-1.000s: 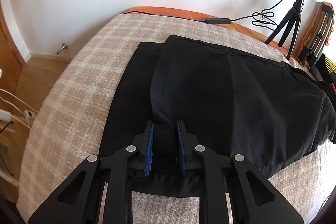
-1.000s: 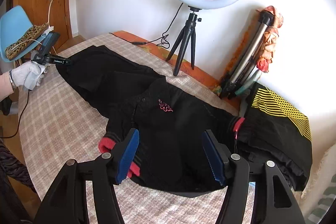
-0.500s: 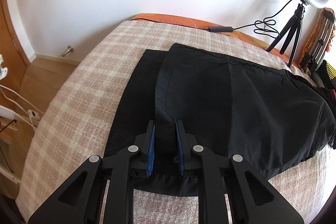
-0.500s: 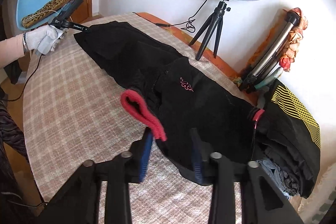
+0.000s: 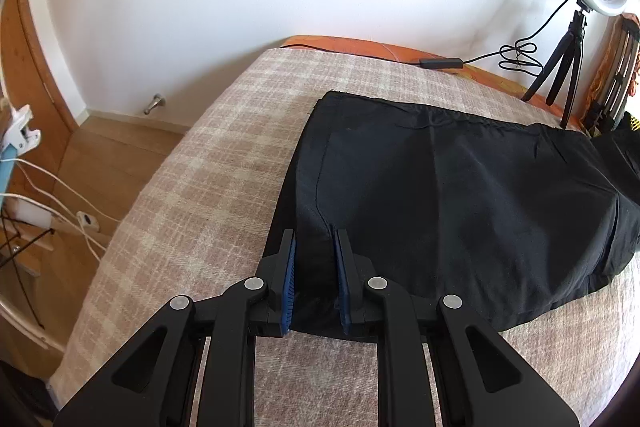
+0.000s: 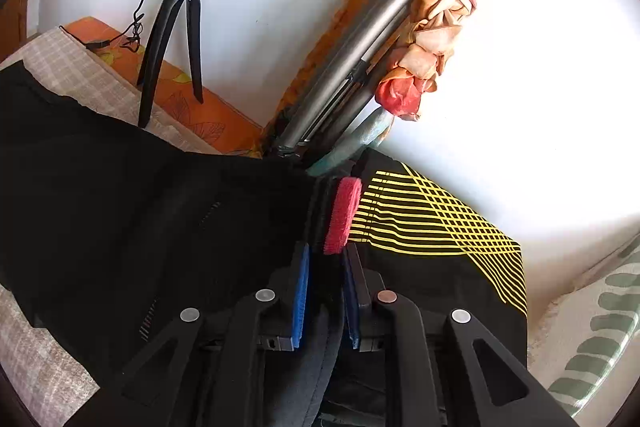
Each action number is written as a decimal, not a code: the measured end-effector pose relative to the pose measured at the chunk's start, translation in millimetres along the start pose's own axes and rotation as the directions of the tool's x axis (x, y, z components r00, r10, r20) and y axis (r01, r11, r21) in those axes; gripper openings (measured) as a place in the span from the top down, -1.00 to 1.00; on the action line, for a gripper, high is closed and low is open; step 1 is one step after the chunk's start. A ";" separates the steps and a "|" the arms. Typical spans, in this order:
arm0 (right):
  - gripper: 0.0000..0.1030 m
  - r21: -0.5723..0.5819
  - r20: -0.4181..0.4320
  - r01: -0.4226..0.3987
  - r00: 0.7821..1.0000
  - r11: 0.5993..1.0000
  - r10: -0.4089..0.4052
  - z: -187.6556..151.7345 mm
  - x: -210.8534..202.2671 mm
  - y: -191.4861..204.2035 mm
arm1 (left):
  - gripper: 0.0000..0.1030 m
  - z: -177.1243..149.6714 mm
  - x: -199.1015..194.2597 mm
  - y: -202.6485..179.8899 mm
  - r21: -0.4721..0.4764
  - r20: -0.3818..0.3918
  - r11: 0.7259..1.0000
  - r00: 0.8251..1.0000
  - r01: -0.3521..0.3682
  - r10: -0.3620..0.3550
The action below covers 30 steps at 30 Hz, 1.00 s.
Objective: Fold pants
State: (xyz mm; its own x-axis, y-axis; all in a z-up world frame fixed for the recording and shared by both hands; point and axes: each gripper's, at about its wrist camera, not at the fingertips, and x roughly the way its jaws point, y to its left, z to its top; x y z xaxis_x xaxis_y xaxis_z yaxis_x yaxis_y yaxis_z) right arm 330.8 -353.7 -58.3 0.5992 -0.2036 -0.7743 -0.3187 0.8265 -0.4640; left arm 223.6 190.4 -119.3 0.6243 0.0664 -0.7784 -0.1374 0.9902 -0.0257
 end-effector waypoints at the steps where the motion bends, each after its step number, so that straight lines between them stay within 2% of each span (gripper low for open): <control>1: 0.32 -0.003 0.016 0.005 1.000 1.000 -0.005 -0.6 -5.6 3.2 | 0.69 -1.4 0.1 2.5 -0.007 -0.002 1.000 1.000 0.002 -0.002; 2: 0.05 0.003 0.033 0.001 0.999 1.000 -0.001 -2.3 -13.6 5.0 | 0.69 -2.6 -0.3 4.9 -0.016 -0.003 1.000 1.000 0.008 -0.008; 3: -0.06 0.014 0.051 -0.003 0.999 1.000 0.002 -5.2 -23.3 5.8 | 0.69 -3.8 -1.3 6.5 -0.022 -0.002 1.000 1.000 0.014 -0.014; 7: -0.20 0.097 0.113 -0.052 0.993 0.994 0.041 -24.6 -74.4 10.0 | 0.69 -2.9 0.2 6.5 -0.020 -0.001 1.000 1.000 0.013 -0.013; 9: -0.31 0.162 0.136 -0.155 0.982 0.974 0.134 -38.8 -98.6 17.5 | 0.69 1.2 2.1 7.5 -0.029 -0.013 1.000 1.000 0.008 -0.009; 12: -0.31 0.186 0.138 -0.334 0.940 0.924 0.312 -61.4 -121.7 48.6 | 0.62 5.6 -0.2 9.9 -0.041 -0.020 0.999 1.000 -0.001 0.000; 15: -0.30 0.179 0.109 -0.415 0.909 0.892 0.401 -75.0 -119.8 85.1 | 0.60 7.6 -11.9 13.0 -0.047 0.010 0.999 1.000 -0.020 0.020; 18: -0.28 0.219 0.051 -0.457 0.887 0.862 0.458 -79.7 -95.6 106.8 | 0.60 7.1 -33.4 5.8 -0.038 0.052 0.999 0.998 0.029 -0.027; 21: -0.25 0.306 0.030 -0.524 0.840 0.795 0.541 -81.9 -69.2 115.5 | 0.60 4.3 -54.6 -24.1 0.036 0.063 0.994 0.992 0.108 -0.110; 23: -0.25 0.353 0.010 -0.540 0.819 0.764 0.574 -82.2 -52.0 120.7 | 0.60 2.6 -65.9 -53.8 0.093 0.063 0.980 0.981 0.177 -0.183; 25: -0.24 0.399 0.021 -0.576 0.783 0.713 0.622 -80.6 -40.3 123.7 | 0.53 -0.5 -72.2 -87.8 0.144 0.047 0.956 0.963 0.256 -0.265; 26: -0.22 0.418 0.031 -0.572 0.785 0.706 0.619 -80.5 -39.0 124.0 | 0.33 -2.5 -73.6 -107.1 0.173 0.034 0.942 0.954 0.289 -0.299; 27: -0.22 0.437 0.030 -0.555 0.795 0.708 0.605 -80.0 -38.8 122.0 | 0.23 -4.9 -74.2 -127.9 0.207 0.017 0.924 0.943 0.322 -0.333; 28: -0.22 0.458 0.036 -0.554 0.793 0.696 0.608 -80.1 -40.0 118.0 | 0.12 -7.9 -75.0 -149.7 0.247 -0.001 0.903 0.932 0.352 -0.363; 29: -0.22 0.479 0.052 -0.557 0.790 0.678 0.611 -81.8 -43.6 110.9 | 0.12 -11.5 -76.5 -172.2 0.292 -0.020 0.879 0.922 0.376 -0.387; 30: -0.22 0.503 0.067 -0.547 0.796 0.669 0.601 -84.9 -47.9 103.7 | 0.12 -15.1 -78.5 -194.3 0.340 -0.032 0.856 0.915 0.389 -0.403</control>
State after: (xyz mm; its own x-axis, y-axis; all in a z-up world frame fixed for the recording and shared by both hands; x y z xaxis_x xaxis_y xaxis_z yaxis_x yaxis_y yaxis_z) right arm 206.7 -302.8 -105.8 0.3344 0.3699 -0.8668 -0.1717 0.9283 0.3299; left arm 189.7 -9.0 -62.7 0.6018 -0.3418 -0.7218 0.3864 0.9156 -0.1115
